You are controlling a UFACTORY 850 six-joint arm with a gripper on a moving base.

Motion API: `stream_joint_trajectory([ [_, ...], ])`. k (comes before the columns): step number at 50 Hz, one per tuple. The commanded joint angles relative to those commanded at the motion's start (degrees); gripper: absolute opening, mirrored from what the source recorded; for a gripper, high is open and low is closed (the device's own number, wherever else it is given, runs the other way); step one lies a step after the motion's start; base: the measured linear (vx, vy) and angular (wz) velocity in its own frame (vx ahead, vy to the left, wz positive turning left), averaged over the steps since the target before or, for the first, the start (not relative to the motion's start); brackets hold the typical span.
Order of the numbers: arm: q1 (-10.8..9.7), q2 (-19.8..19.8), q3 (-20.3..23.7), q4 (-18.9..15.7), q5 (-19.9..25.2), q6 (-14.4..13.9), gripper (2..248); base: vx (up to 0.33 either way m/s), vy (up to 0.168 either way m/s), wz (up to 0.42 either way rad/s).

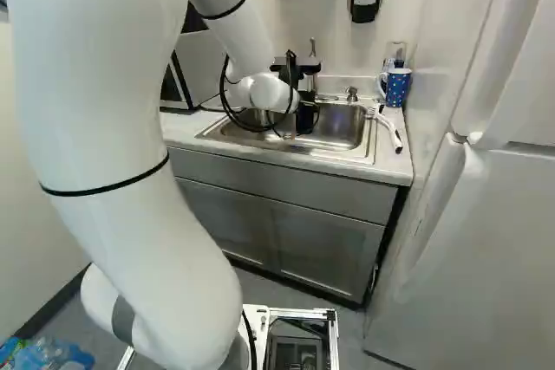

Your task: Rinse the cup and place it in the tray

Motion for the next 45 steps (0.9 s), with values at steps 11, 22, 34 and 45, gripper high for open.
stream_joint_trajectory([
  [11,0.0,0.0,0.0,0.0,0.0,0.0,125,0.0,0.0,0.0],
  [22,0.0,0.0,0.0,0.0,0.0,0.0,125,0.0,0.0,0.0],
  [34,0.0,0.0,0.0,0.0,0.0,0.0,125,0.0,0.0,0.0],
  [45,0.0,0.0,0.0,0.0,0.0,0.0,125,0.0,0.0,0.0],
])
